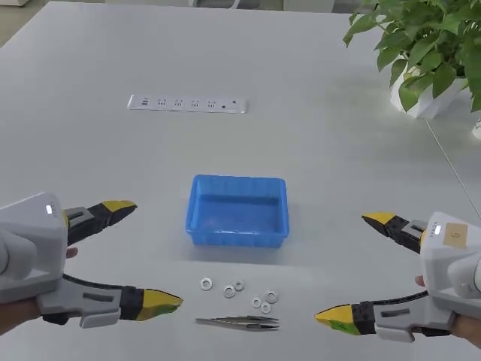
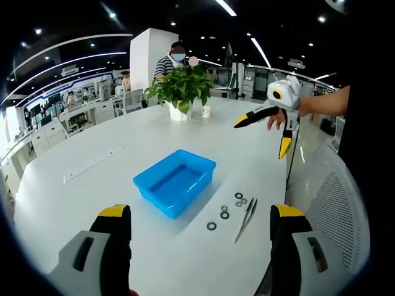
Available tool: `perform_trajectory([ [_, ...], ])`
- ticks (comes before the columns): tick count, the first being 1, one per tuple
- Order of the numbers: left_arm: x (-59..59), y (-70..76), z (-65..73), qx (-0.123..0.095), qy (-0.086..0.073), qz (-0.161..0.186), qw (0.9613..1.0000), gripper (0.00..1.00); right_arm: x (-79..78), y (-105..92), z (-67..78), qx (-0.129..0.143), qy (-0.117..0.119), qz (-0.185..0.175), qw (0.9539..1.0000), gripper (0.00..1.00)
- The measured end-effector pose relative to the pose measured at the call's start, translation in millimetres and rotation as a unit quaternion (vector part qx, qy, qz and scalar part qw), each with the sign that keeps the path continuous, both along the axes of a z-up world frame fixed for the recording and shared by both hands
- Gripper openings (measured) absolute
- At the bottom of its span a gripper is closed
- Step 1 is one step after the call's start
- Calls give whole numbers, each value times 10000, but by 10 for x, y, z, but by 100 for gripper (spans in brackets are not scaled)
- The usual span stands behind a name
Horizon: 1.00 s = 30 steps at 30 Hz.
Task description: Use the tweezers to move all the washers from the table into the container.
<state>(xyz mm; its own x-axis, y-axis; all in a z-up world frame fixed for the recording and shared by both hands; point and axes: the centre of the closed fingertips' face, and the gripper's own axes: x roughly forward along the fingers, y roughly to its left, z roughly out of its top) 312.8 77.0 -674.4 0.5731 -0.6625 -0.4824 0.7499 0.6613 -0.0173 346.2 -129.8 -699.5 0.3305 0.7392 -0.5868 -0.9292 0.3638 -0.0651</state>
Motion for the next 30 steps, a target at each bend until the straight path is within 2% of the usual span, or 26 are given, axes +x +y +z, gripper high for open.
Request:
perform_trajectory([
  [7,-13,-16,-4,22,13,-34,10000,99,-2,3,4,-9,-14,29,10000,100],
  [14,-62,-92,-33,112,1,-236,9997,96,-13,36,24,-74,-64,162,9998,100],
  [25,-160,-213,-185,346,132,-556,9978,91,-91,131,-26,-266,-94,556,9981,95],
  [30,-200,-265,-286,513,157,-801,9953,84,-136,191,-45,-318,-90,774,9965,89],
])
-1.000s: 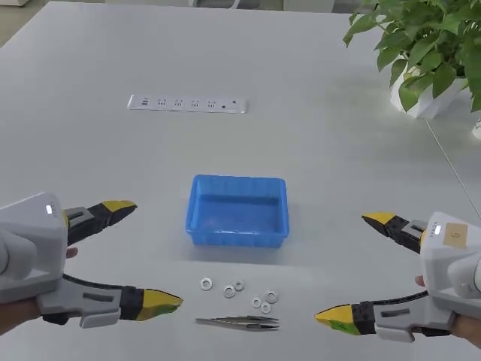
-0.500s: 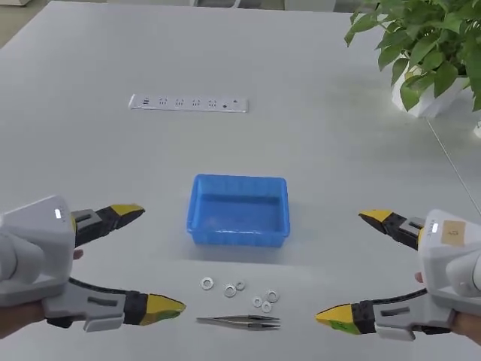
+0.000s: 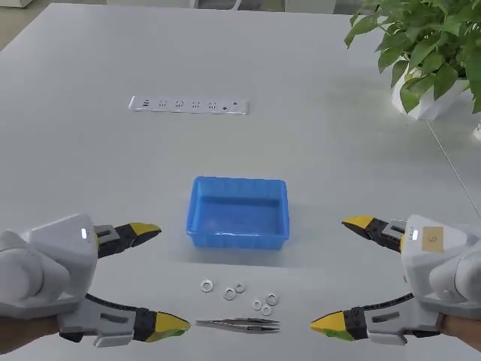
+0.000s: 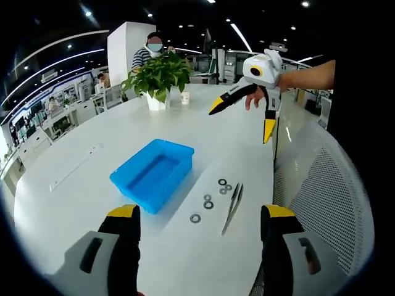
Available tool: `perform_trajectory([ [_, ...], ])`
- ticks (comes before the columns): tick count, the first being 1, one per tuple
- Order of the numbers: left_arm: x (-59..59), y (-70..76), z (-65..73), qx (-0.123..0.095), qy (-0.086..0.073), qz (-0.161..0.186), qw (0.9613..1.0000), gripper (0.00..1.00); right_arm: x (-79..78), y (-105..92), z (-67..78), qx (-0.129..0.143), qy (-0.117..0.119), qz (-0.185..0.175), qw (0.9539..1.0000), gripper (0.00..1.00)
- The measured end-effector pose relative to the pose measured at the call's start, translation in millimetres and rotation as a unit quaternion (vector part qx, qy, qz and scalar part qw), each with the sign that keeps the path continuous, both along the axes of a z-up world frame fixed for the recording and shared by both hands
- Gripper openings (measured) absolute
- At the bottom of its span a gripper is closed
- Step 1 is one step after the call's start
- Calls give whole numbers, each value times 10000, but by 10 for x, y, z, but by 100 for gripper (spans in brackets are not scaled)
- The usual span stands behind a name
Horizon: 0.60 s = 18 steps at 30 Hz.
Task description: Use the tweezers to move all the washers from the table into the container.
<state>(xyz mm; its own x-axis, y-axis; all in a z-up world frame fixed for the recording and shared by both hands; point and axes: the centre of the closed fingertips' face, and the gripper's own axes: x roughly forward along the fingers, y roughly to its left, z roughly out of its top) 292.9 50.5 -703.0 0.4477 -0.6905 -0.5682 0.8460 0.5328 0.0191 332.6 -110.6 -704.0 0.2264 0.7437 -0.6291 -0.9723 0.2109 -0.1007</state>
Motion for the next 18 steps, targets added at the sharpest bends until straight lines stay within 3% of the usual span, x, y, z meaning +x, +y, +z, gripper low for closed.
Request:
perform_trajectory([
  [8,-102,-123,-154,242,175,-410,9987,65,-151,138,-89,-154,81,559,9983,70],
  [18,-202,-221,-387,576,348,-894,9937,42,-370,362,-255,-348,199,1299,9907,50],
])
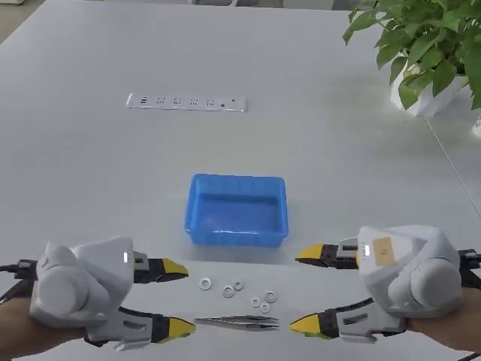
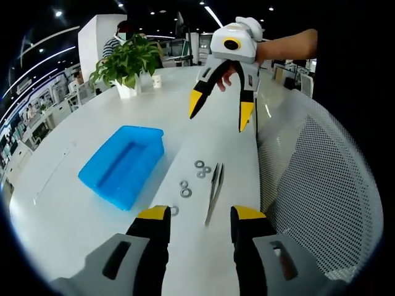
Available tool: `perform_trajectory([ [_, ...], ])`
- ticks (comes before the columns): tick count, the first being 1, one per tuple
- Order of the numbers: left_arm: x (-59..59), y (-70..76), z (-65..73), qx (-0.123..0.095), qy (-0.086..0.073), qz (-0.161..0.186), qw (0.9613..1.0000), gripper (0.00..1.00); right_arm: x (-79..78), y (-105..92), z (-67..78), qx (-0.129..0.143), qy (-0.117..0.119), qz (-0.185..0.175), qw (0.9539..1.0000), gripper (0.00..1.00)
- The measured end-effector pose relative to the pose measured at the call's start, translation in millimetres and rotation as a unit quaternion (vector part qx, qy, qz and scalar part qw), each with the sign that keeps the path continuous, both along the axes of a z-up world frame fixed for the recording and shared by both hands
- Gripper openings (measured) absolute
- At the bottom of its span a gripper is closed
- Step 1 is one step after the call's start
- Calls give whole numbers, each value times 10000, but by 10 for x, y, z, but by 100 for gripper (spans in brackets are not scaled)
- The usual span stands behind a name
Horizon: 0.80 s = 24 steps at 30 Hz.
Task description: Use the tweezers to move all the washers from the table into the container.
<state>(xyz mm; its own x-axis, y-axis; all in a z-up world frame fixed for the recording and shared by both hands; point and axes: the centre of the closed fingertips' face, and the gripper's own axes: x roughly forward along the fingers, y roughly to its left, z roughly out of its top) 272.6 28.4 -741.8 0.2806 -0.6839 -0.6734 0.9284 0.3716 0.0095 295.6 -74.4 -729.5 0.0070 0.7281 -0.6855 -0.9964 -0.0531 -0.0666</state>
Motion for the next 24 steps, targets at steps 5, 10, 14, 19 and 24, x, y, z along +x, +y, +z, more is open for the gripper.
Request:
perform_trajectory([
  [5,-20,-3,-141,206,105,-181,9996,31,-62,94,-70,-96,-30,260,9996,40],
  [10,-52,10,-283,414,173,-417,9981,26,-95,146,-152,-214,-50,470,9987,33],
  [14,-68,3,-362,535,215,-548,9968,23,-130,171,-249,-390,-81,647,9971,29],
  [19,-59,17,-447,660,262,-643,9954,19,-222,210,-371,-578,-77,925,9940,25],
  [24,-56,6,-487,704,295,-729,9944,17,-236,273,-510,-698,-119,1004,9924,23],
])
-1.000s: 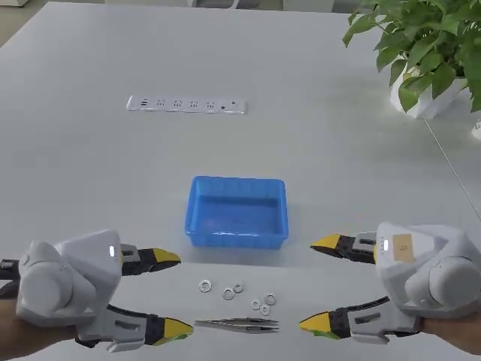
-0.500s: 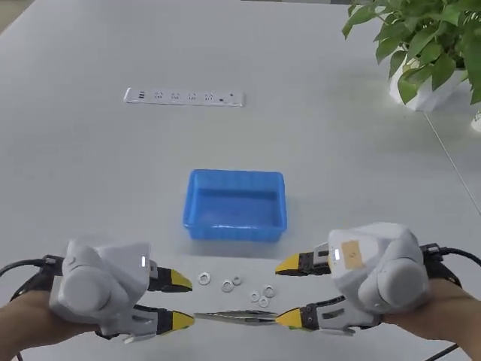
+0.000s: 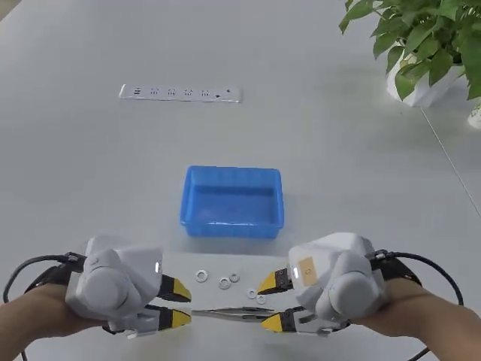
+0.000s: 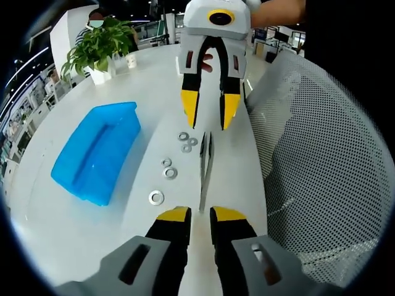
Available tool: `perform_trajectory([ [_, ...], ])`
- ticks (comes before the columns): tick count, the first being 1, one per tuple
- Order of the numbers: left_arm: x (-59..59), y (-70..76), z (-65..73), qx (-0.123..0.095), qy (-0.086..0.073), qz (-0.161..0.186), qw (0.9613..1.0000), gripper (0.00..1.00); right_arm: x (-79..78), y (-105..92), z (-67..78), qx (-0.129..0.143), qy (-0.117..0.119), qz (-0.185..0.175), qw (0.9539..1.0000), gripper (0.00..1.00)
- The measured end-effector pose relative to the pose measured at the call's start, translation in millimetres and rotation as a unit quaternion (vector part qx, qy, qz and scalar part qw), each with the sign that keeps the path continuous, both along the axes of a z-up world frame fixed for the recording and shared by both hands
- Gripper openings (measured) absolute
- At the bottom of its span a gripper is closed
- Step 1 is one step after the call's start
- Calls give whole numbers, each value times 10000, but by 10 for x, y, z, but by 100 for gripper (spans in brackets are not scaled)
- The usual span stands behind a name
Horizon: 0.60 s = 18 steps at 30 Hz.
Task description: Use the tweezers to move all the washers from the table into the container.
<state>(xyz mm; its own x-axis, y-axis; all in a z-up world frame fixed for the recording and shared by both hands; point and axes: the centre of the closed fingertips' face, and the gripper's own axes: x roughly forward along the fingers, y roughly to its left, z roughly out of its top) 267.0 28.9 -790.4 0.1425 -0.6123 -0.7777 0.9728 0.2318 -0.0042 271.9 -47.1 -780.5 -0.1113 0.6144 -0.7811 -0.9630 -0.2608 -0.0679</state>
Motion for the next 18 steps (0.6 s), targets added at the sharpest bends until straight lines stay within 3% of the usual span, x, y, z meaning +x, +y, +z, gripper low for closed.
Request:
perform_trajectory([
  [4,-3,-16,-31,22,50,-51,10000,15,-1,33,-79,-91,-7,68,9999,17],
  [18,-8,-62,-124,31,187,-128,9997,11,-19,86,-227,-236,36,91,9997,13],
])
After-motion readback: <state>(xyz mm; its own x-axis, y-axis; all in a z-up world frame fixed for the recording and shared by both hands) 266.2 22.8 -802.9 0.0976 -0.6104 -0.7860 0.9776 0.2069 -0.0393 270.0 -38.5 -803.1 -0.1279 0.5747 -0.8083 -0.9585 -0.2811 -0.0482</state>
